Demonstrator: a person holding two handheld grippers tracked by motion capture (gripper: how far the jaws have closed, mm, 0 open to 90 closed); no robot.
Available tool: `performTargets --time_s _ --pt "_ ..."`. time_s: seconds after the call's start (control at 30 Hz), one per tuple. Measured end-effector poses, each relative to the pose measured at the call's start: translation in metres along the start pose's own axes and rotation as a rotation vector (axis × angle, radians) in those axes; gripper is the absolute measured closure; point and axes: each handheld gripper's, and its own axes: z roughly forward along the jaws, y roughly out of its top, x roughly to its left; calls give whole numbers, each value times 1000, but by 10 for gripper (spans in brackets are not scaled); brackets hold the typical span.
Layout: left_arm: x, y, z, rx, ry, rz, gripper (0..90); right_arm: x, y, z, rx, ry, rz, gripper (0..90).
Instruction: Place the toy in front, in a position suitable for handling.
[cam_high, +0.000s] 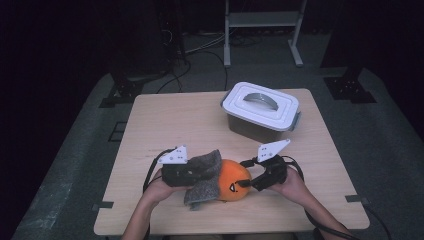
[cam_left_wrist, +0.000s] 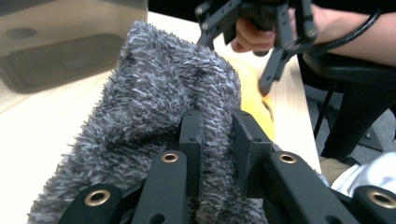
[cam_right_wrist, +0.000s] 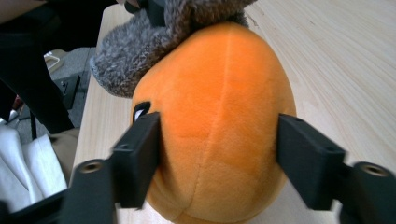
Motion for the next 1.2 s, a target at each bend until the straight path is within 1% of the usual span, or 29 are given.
performTargets --time_s 0.03,0.07,0.13,0.17,0.2,0.23,0.27,0.3,0.37,0.4,0.43,0.47,0.53,0.57,0.6,0.63,0.67,0.7,0.73,0.77,0.8,0.83,0.87,0.9,0.97,1.0,1.1,1.13,1.2 --pt "0 0 0 0 0 0 754 0 0 0 4 3 -17 378" --pt "-1 4 -2 -22 -5 4 754 1 1 0 8 3 -33 408" --pt "-2 7 -4 -33 -2 9 753 4 3 0 9 15 -88 436" --pt "-3 10 -5 -41 8 13 753 4 3 0 9 15 -88 436" --pt "-4 13 -7 -43 31 19 753 8 4 0 11 20 -149 447" --pt "-4 13 -7 -43 31 19 753 8 4 0 11 20 -149 447" --pt "-3 11 -7 -38 38 13 752 11 5 1 9 24 -177 449" --pt "-3 11 -7 -38 38 13 751 11 5 1 9 24 -177 449" --pt "-1 6 -3 -25 28 -4 750 11 5 1 9 24 -182 446" --pt "0 4 -1 -17 18 -11 749 10 5 1 16 21 -171 412" --pt "1 2 0 -9 10 -21 749 10 5 1 16 21 -171 412" --pt "1 0 2 7 1 -26 750 6 4 0 14 16 -120 344" --pt "1 -1 3 26 -15 -29 750 0 1 0 27 19 -46 318" --pt "0 -2 3 29 -25 -34 750 -2 -1 -1 24 28 -25 315" --pt "0 -2 3 29 -25 -34 750 -5 -3 -2 26 41 -7 310" --pt "1 -3 3 35 -40 -39 750 -5 -3 -2 26 41 -7 310" --pt "1 -3 3 38 -43 -40 749 -8 -5 -2 33 52 29 304" --pt "1 -3 3 32 -46 -45 749 -9 -7 -2 33 62 48 307" --pt "1 -2 3 23 -45 -51 749 -10 -7 -2 37 66 54 333" --pt "2 -1 2 19 -42 -48 749 -10 -7 -1 41 64 40 375" --pt "2 0 1 8 -42 -49 750 -8 -6 -1 42 57 13 410" --pt "2 0 1 8 -42 -49 750 -8 -6 -1 42 57 13 410" --pt "1 2 0 -4 -40 -47 750 -5 -3 -2 48 45 -38 449" --pt "1 5 -3 -15 -33 -45 750 -5 -3 -2 48 45 -38 449" --pt "1 8 -8 -32 -2 -42 750 -1 -1 -3 40 51 -86 465" --pt "2 9 -13 -52 19 -44 750 1 0 -3 36 51 -128 468" --pt "4 8 -14 -60 26 -54 750 2 1 -3 34 53 -145 467" --pt "5 4 -11 -46 17 -69 750 2 1 -3 28 54 -146 465" --pt "5 2 -7 -34 9 -75 750 2 0 -2 25 56 -145 461"
